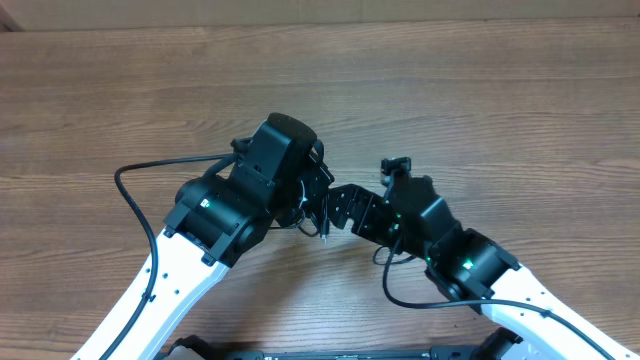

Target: Untangle cables

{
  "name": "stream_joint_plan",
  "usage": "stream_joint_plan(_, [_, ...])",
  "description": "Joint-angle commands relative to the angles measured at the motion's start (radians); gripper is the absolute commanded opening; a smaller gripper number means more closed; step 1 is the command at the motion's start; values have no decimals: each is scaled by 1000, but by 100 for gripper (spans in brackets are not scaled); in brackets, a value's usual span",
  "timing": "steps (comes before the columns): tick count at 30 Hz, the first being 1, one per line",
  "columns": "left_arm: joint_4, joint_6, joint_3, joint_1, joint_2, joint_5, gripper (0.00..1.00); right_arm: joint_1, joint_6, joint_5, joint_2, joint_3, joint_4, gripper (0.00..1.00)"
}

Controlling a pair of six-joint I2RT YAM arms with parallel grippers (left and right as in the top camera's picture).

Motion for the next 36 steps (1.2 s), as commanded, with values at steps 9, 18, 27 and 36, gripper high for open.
stream_joint_plan(9, [-59,-272,18,1,-3,-137,4,-150,-175,82,-278,13,-289,100])
stream_joint_plan(18, [-156,-710,18,0,0,-137,4,-53,-314,-20,-362,12,-501,80])
stream_joint_plan(27, [-158,-751,18,1,12,-140,4,182,-361,160,-270,10,-428,79])
stream_joint_plan(36, [-156,-750,18,1,12,-141,5,365,-349,485,-5,10,-219,96])
